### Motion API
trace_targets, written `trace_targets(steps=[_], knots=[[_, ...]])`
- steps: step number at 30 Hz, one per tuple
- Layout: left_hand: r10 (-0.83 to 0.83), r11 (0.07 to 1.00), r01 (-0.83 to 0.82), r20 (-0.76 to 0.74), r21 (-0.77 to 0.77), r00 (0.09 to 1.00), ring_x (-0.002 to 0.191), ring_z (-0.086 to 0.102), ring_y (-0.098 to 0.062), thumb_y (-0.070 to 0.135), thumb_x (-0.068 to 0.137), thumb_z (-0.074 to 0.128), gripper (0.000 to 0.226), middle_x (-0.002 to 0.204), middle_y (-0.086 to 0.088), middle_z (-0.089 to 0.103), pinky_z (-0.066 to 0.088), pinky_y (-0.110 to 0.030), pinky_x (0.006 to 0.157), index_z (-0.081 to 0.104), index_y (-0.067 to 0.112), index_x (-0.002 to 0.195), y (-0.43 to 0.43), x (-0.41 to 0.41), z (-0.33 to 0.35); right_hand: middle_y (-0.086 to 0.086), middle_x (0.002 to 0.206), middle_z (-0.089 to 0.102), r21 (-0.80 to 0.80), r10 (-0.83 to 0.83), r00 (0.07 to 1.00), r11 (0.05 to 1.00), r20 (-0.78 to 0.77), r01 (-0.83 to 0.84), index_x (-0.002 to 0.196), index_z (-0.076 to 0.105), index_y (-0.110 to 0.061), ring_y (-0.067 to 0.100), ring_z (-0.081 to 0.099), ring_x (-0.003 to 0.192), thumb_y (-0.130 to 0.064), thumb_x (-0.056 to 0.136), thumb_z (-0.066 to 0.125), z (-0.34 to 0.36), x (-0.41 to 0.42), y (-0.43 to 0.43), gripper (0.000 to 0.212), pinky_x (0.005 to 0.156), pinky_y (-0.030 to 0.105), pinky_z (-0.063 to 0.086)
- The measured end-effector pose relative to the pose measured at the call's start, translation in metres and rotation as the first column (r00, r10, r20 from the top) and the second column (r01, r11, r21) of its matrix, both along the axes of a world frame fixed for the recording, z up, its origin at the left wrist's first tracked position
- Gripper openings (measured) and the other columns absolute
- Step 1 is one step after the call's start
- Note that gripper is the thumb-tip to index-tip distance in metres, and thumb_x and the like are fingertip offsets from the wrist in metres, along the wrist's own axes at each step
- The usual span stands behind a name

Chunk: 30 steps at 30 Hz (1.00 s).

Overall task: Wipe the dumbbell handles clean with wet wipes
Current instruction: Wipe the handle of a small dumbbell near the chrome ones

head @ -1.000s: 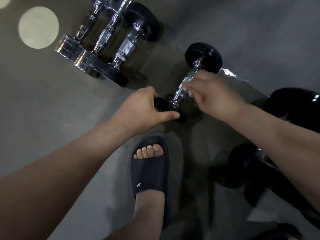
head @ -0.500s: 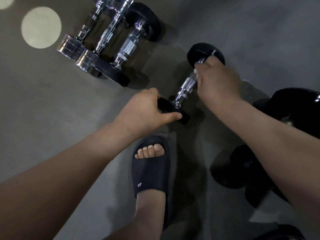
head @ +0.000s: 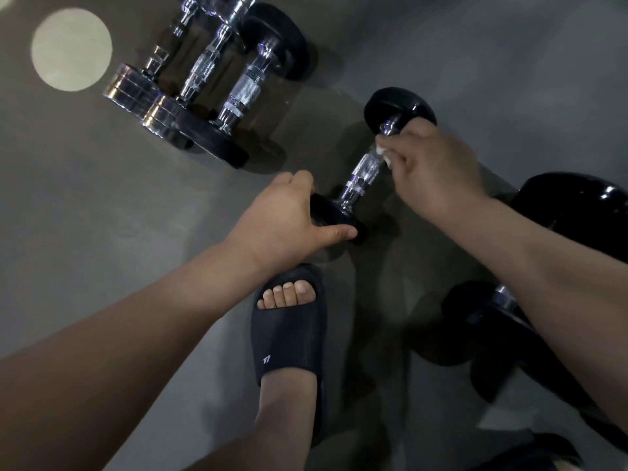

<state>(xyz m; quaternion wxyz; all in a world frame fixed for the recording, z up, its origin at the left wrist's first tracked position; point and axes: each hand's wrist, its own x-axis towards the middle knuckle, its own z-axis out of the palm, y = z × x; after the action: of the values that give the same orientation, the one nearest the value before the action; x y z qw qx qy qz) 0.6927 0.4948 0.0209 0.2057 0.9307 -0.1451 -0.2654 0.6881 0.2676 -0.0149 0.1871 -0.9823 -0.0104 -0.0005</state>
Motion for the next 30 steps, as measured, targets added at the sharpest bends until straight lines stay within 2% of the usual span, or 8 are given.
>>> trace_targets(steps=[2, 6, 8, 12, 17, 22, 27, 30], knots=[[-0.016, 1.0, 0.016, 0.0, 0.0, 1.0, 0.091, 0.046, -0.014, 0.07, 0.066, 0.076, 0.067, 0.099, 0.002, 0.048, 0.031, -0.023, 0.073, 0.051, 0.018, 0.101, -0.001, -0.001, 0.001, 0.011, 0.109, 0.062, 0.034, -0.032, 0.999, 0.999, 0.002, 0.032, 0.117, 0.071, -0.015, 0.039, 0.064, 0.084, -0.021, 0.098, 0.053, -0.001, -0.006, 0.014, 0.027, 0.068, 0.038, 0.051], [-0.01, 0.999, 0.011, 0.036, -0.031, 0.999, 0.09, 0.05, -0.019, 0.059, 0.076, 0.072, 0.055, 0.097, -0.002, 0.05, 0.033, -0.025, 0.072, 0.053, 0.012, 0.098, -0.002, -0.001, -0.001, 0.005, 0.11, 0.063, 0.052, 0.284, 0.957, 0.958, -0.058, -0.281, 0.116, 0.07, -0.018, 0.038, 0.067, 0.08, -0.023, 0.093, 0.053, -0.002, -0.028, 0.032, 0.03, 0.06, 0.044, 0.056], [0.012, 0.998, -0.009, 0.039, -0.058, 0.999, 0.091, 0.054, -0.021, 0.055, 0.079, 0.069, 0.048, 0.097, -0.003, 0.052, 0.041, -0.03, 0.077, 0.056, 0.012, 0.097, -0.001, 0.0, -0.002, 0.003, 0.111, 0.064, 0.055, 0.258, 0.966, 0.965, -0.018, -0.257, 0.118, 0.07, -0.022, 0.037, 0.068, 0.083, -0.028, 0.097, 0.054, -0.004, -0.021, 0.022, 0.028, 0.062, 0.044, 0.056], [0.007, 0.996, -0.004, 0.043, -0.086, 0.999, 0.09, 0.055, -0.019, 0.052, 0.08, 0.073, 0.046, 0.098, -0.002, 0.053, 0.042, -0.027, 0.077, 0.058, 0.012, 0.098, -0.001, -0.003, -0.005, 0.004, 0.115, 0.063, 0.097, -0.037, 0.998, 0.995, 0.059, 0.032, 0.119, 0.072, -0.017, 0.034, 0.067, 0.091, -0.028, 0.098, 0.052, -0.009, -0.013, 0.02, 0.03, 0.073, 0.046, 0.056], [0.004, 0.994, 0.001, 0.047, -0.114, 0.999, 0.083, 0.05, -0.015, 0.055, 0.076, 0.077, 0.048, 0.092, 0.002, 0.049, 0.031, -0.019, 0.068, 0.056, 0.014, 0.092, -0.001, -0.003, -0.008, 0.006, 0.106, 0.063, 0.111, 0.233, 0.972, 0.967, -0.02, -0.229, 0.11, 0.071, -0.017, 0.038, 0.066, 0.079, -0.026, 0.097, 0.051, -0.003, -0.023, 0.023, 0.026, 0.061, 0.046, 0.056], [0.005, 0.992, -0.001, 0.033, -0.125, 0.999, 0.081, 0.049, -0.012, 0.061, 0.07, 0.076, 0.051, 0.088, 0.008, 0.046, 0.032, -0.02, 0.067, 0.055, 0.019, 0.09, 0.0, 0.0, -0.011, 0.002, 0.108, 0.065, 0.113, 0.101, 0.994, 0.988, 0.041, -0.105, 0.114, 0.074, -0.019, 0.033, 0.068, 0.084, -0.035, 0.098, 0.048, 0.001, -0.017, 0.01, 0.034, 0.065, 0.043, 0.056], [0.016, 0.989, -0.012, 0.025, -0.149, 1.0, 0.084, 0.051, -0.012, 0.065, 0.067, 0.072, 0.052, 0.091, 0.005, 0.049, 0.034, -0.02, 0.07, 0.054, 0.021, 0.09, 0.003, 0.001, -0.014, 0.002, 0.104, 0.06, 0.078, 0.413, 0.9, 0.911, -0.142, -0.405, 0.115, 0.071, -0.019, 0.035, 0.065, 0.079, -0.023, 0.095, 0.051, 0.009, -0.028, 0.024, 0.028, 0.057, 0.044, 0.054], [0.012, 0.989, -0.01, 0.019, -0.145, 1.0, 0.084, 0.05, -0.01, 0.063, 0.069, 0.076, 0.051, 0.092, 0.006, 0.05, 0.034, -0.019, 0.068, 0.055, 0.021, 0.091, 0.003, 0.002, -0.013, 0.001, 0.106, 0.064, 0.038, 0.339, 0.938, 0.941, -0.068, -0.337, 0.119, 0.072, -0.025, 0.033, 0.066, 0.082, -0.032, 0.095, 0.047, 0.012, -0.013, 0.008, 0.035, 0.06, 0.043, 0.055]])
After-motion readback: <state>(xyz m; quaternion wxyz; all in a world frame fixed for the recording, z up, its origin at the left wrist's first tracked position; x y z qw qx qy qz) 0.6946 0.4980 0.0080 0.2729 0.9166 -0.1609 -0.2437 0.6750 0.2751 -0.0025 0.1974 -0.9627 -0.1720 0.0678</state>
